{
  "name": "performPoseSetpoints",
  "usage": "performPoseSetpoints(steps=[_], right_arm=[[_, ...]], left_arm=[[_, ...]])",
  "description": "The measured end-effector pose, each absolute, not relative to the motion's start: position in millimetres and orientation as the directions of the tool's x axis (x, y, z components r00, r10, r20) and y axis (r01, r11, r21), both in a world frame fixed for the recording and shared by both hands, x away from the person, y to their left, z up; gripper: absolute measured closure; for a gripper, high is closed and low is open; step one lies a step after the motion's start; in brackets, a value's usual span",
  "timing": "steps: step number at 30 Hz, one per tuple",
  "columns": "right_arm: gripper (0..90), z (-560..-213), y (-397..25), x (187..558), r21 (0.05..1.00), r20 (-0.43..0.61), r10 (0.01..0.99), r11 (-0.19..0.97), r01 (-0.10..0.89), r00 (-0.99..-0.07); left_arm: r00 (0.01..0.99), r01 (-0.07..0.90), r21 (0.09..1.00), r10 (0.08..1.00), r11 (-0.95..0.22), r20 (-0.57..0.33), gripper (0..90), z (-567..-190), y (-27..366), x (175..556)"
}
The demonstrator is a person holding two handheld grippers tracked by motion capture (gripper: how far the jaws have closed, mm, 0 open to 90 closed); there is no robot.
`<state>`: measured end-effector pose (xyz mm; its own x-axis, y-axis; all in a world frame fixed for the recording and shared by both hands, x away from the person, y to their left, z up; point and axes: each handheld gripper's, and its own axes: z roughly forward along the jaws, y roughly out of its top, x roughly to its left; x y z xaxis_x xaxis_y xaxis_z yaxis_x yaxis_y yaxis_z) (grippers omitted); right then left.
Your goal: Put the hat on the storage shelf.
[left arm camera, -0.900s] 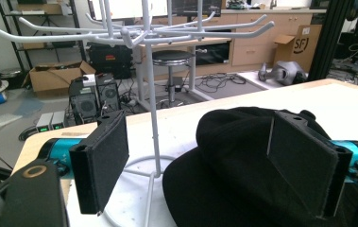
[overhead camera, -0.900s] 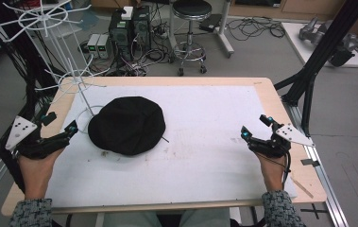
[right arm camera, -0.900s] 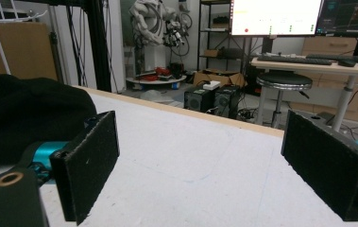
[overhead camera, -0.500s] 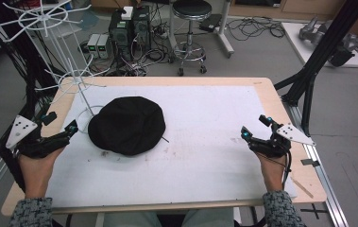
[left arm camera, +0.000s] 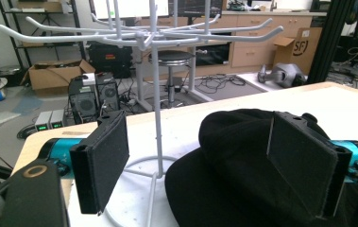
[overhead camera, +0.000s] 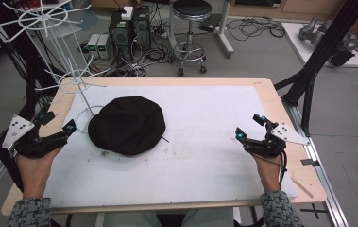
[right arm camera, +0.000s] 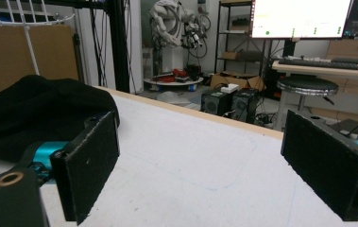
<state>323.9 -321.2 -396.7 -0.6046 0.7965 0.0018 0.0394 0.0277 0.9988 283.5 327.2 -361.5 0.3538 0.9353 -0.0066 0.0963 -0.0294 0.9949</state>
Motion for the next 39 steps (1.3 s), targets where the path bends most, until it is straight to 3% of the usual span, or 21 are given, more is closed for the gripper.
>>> performPoseSetpoints(steps=[12, 39], right_arm=[[11.2, -384.7, -279.3, 345.3, 1.0, 0.002, 0.756, 0.008, 0.013, -0.654], [13.5, -342.4, -129.9, 406.9, 0.996, -0.088, 0.564, 0.039, -0.08, -0.821]], left_arm=[[0.34, 0.093, 0.996, 0.94, -0.013, -0.019, 21.6, -359.6, 332.8, 280.5], [0.338, 0.071, 0.997, 0.941, 0.003, -0.027, 21.6, -354.0, 338.8, 276.5]])
